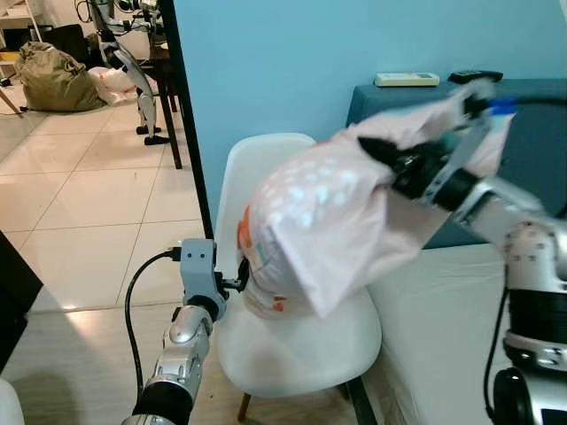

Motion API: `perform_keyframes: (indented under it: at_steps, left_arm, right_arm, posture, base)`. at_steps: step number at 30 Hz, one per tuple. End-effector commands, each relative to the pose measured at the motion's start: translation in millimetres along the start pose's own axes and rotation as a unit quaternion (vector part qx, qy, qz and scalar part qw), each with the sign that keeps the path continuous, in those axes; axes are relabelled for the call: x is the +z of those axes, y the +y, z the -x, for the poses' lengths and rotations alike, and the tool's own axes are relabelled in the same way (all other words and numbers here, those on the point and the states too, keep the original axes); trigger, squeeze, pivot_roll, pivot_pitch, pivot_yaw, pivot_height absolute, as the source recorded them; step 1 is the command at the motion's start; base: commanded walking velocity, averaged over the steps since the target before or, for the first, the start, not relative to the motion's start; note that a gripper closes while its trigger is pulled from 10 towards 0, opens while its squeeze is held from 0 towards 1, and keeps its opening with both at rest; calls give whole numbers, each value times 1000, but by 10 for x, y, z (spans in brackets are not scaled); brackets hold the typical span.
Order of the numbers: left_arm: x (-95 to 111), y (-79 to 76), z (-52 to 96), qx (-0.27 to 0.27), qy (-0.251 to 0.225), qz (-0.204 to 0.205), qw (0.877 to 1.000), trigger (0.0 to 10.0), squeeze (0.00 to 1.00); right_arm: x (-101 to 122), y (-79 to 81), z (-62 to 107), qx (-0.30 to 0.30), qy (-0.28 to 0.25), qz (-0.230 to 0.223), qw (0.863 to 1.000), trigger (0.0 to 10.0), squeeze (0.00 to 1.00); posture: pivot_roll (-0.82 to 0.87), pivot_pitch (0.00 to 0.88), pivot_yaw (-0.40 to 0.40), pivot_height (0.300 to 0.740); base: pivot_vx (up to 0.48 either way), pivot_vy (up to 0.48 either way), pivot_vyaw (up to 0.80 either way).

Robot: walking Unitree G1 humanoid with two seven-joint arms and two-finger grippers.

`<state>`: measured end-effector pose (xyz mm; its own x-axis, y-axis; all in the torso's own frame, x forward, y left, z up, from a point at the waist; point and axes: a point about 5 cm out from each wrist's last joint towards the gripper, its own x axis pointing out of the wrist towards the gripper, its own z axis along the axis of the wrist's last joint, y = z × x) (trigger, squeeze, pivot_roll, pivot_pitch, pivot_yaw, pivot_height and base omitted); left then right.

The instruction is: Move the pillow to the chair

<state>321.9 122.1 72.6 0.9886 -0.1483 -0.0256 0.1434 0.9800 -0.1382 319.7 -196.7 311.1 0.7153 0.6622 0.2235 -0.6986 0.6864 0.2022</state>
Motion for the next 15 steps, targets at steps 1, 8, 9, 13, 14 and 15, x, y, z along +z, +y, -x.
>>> perform_keyframes:
  at_steps: [1, 8, 9, 13, 14, 15]
  left_arm:
    - [-2, -5, -2, -3, 4, -3, 1000, 10000, 0]
    - [-18, -21, 5, -3, 6, -1, 1000, 10000, 0]
    - [-18, -21, 5, -3, 6, -1, 1000, 10000, 0]
    - [-16, -22, 6, -2, 6, -1, 1000, 10000, 0]
    - [-17, -22, 7, -2, 6, -1, 1000, 10000, 0]
    - [-17, -22, 8, -3, 6, -1, 1000, 10000, 0]
  right_arm:
    - [265, 150, 11, 43, -46, 21, 998, 10000, 0]
    - [454, 199, 21, 28, -64, -4, 998, 10000, 0]
    - [461, 201, 23, 25, -63, -11, 998, 10000, 0]
    - [438, 153, 0, 5, -56, -32, 998, 10000, 0]
    - [391, 107, -12, -10, -49, -43, 998, 10000, 0]
    - [344, 68, -24, -24, -42, -51, 998, 10000, 0]
  posture:
    - [-53, 0, 17, 740]
    - [-53, 0, 14, 740]
    - [-53, 0, 14, 740]
    - [-52, 0, 13, 740]
    - [-52, 0, 16, 740]
    - [-52, 0, 15, 740]
  base:
    - [0, 0, 0]
    - [0, 0, 0]
    - [0, 0, 0]
    - [0, 0, 0]
    - [0, 0, 0]
    - [0, 0, 0]
